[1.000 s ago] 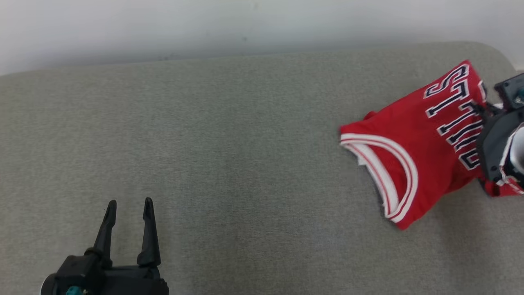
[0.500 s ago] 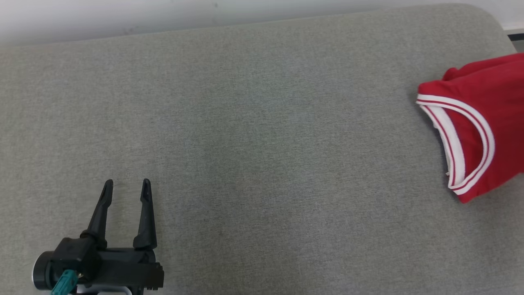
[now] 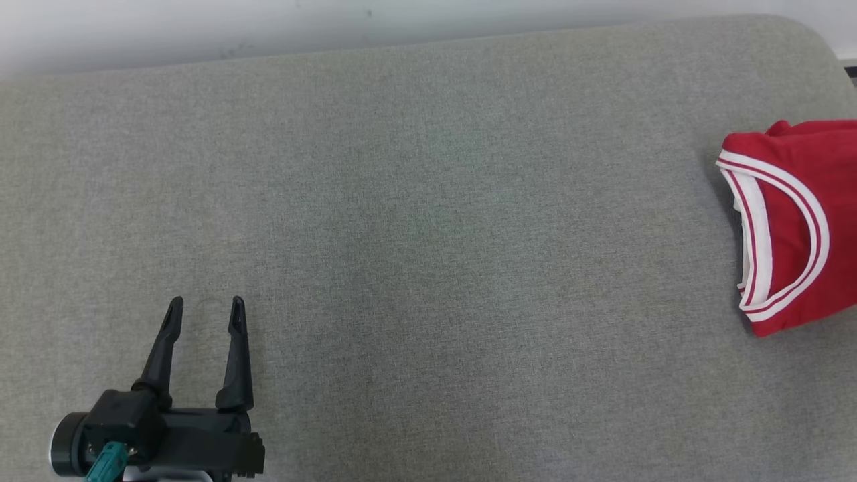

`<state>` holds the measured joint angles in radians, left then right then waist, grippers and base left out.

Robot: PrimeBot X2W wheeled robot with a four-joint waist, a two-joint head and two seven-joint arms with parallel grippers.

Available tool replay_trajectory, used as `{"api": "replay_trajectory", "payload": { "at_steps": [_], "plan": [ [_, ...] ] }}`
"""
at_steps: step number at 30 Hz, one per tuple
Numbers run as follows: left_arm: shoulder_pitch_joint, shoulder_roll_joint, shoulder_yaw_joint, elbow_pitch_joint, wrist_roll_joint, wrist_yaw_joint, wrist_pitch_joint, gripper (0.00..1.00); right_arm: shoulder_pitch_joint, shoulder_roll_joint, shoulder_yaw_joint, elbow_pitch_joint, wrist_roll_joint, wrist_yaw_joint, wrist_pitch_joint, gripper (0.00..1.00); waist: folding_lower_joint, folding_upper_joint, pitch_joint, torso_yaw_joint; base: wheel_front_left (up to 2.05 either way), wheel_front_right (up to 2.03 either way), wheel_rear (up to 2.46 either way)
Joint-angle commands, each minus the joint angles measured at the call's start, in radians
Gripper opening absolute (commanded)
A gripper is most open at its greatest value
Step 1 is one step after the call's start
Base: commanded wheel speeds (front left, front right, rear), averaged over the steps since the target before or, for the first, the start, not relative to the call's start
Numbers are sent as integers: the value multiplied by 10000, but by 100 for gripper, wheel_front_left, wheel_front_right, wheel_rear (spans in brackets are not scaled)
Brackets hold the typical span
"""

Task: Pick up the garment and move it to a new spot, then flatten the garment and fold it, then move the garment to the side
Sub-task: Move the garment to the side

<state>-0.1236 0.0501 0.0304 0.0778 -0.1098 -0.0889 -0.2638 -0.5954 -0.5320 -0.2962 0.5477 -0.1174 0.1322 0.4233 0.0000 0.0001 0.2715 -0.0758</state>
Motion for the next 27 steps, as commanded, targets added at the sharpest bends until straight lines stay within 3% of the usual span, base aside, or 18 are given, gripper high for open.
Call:
{"api": "replay_trajectory", "payload": {
  "at_steps": [1,2,9,16,27],
  "plan": [
    [58,7,8,42,79,-23,-1,100,142,110,-66,-84,-117,-32,-217,44,0,-1,-138,-27,0,0,0],
    [74,7,8,53,80,-26,-1,100,204,175,-9,-109,-184,-32,-329,100,0,-1,-201,-41,0,0,0],
    [205,9,28,138,51,-47,-1,100,245,209,546,-385,-579,-32,-1427,100,0,-1,-601,-109,0,0,0],
    [427,7,-6,227,-101,84,-1,100,299,335,1511,-592,-161,-32,-2692,100,0,-1,-1107,-90,0,0,0],
    [922,7,298,443,-461,360,-1,100,1965,1977,2825,-1922,1781,-32,-4668,100,0,-1,-2067,146,0,0,0]
  ]
}}
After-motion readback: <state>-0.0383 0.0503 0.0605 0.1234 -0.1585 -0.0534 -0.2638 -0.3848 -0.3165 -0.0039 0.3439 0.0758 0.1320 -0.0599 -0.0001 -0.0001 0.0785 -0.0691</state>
